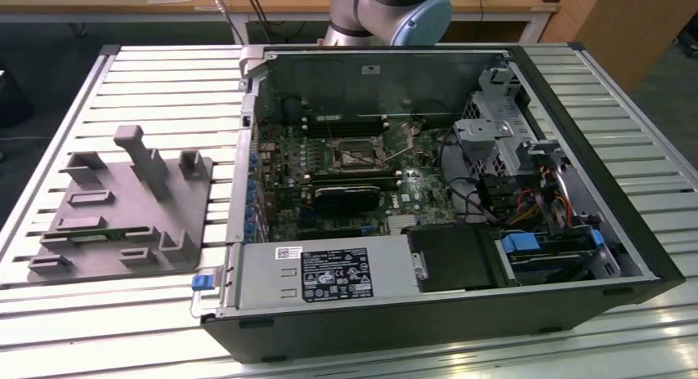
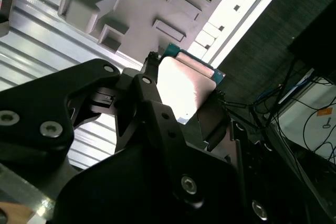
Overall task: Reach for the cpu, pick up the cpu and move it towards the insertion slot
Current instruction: 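Pick up the cpu and move it towards the insertion slot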
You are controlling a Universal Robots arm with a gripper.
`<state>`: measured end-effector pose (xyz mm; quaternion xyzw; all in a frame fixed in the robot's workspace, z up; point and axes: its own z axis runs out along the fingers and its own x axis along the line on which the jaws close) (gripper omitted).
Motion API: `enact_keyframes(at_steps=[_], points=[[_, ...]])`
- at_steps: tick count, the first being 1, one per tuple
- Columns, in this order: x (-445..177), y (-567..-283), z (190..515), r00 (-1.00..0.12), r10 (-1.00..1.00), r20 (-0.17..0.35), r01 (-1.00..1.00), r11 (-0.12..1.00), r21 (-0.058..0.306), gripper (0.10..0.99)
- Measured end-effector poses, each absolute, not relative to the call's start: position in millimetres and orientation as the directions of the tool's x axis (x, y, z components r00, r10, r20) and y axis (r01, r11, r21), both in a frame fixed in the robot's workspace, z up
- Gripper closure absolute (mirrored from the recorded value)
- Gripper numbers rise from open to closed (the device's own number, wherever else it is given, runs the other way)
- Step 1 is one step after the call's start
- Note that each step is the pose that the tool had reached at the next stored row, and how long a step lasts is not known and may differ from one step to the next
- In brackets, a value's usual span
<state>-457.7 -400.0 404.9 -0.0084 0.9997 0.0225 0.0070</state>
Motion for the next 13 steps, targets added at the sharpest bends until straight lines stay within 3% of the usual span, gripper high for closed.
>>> enact_keyframes(at_steps=[13], points=[[-434, -400, 405, -1.000, -0.017, -0.014, -0.017, 0.999, 0.045, 0.545]])
